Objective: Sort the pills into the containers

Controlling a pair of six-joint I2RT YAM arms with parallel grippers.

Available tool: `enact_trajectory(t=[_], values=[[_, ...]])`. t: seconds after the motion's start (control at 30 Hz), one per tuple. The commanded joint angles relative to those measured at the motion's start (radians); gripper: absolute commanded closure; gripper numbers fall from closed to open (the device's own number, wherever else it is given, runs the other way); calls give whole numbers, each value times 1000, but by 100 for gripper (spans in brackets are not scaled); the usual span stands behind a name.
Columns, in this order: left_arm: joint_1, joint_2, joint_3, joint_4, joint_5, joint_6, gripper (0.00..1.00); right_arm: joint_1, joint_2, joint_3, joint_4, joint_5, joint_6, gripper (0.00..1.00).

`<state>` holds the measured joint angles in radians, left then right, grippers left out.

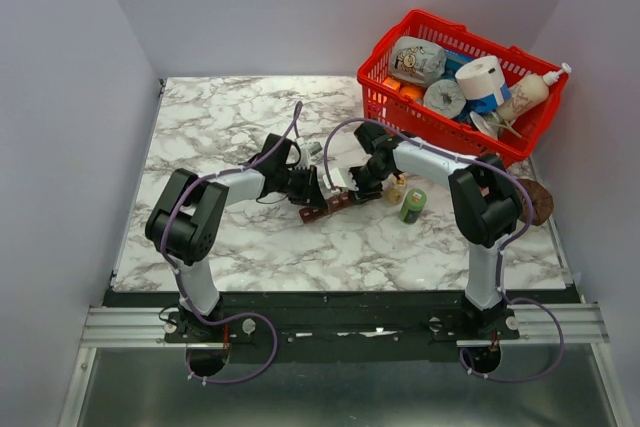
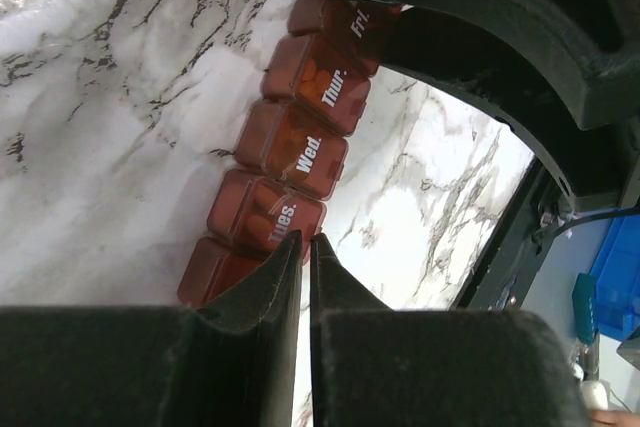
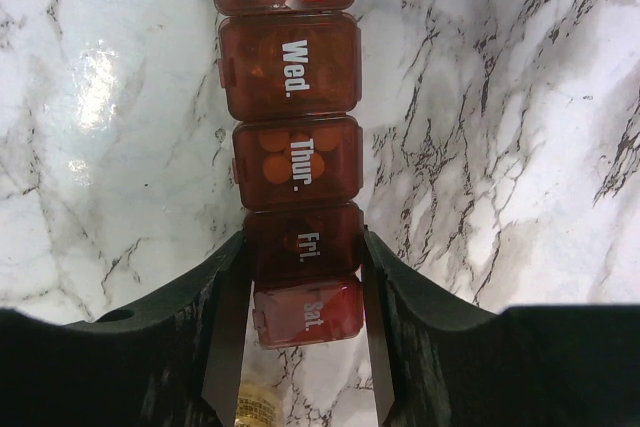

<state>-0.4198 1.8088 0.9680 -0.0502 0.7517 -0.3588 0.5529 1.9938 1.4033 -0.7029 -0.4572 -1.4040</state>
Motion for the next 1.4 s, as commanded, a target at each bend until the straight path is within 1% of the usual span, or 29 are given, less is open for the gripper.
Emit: enact_trajectory(t=[0.0,0.17,0.27,0.47,0.73,0.83,1.07,1.37], values=[[-17,-11,11,-31,-37,9,85,12,31,20,8,28,13,50],[-25,6,17,-19,-32,-11,86,13,34,23,9,31,17,51],[-28,18,21,-36,-54,-17,87,13,36,25,11,32,20,51],[-30,43,31,-126,-173,-12,92,15,40,28,11,38,26,52],[-33,78,21,-154,-279,-20,94,15,45,26,11,46,30,52],[-40,87,32,-178,-325,-6,97,16,45,28,13,51,31,52],[-68,106,18,-212,-399,20,98,15,48,33,16,54,39,52],[-80,103,-23,-186,-391,23,98,16,56,37,20,61,50,53]])
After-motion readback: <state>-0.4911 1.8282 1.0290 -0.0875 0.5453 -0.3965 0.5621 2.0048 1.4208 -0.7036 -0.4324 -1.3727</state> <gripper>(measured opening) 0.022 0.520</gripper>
